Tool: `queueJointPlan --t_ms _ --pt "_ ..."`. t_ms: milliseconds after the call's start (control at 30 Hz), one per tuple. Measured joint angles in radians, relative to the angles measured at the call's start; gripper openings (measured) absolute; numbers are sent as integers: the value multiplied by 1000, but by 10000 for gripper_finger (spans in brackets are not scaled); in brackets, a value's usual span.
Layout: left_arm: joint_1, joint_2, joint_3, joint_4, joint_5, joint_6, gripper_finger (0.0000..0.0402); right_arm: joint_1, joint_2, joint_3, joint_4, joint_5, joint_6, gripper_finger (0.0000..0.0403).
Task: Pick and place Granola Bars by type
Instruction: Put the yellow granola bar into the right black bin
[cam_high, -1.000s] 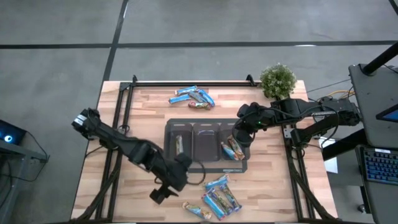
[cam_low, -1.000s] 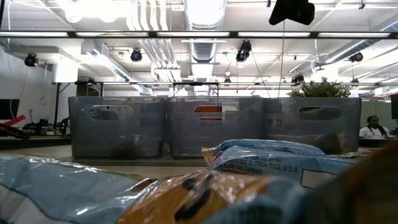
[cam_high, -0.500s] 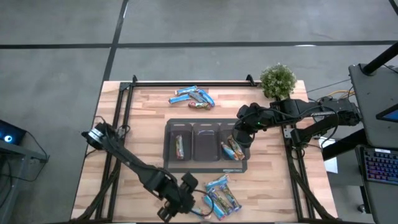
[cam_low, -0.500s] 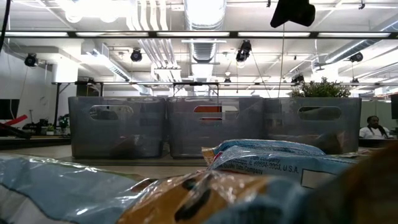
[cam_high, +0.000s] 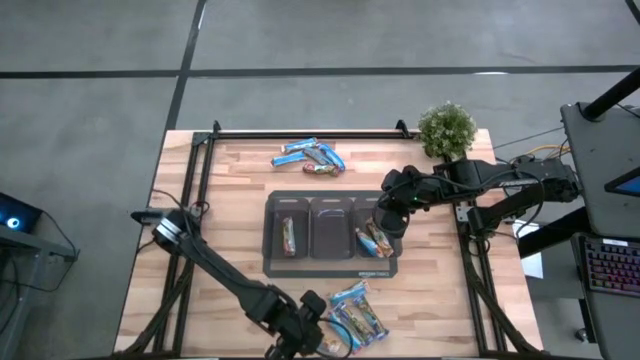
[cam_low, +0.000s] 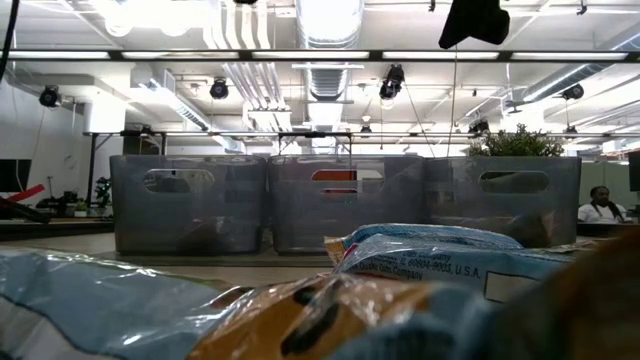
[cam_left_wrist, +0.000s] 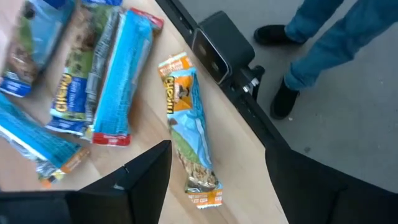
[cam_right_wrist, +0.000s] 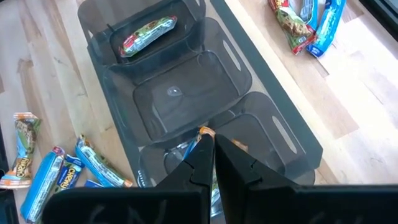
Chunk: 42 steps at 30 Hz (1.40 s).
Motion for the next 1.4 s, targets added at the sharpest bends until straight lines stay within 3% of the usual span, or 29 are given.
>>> queueJointPlan --t_ms 600,1400 --pt "0 109 -14 4 -52 -13 242 0 0 -2 0 0 3 8" --pt "2 115 -72 84 -62 -71 242 0 0 -2 1 0 11 8"
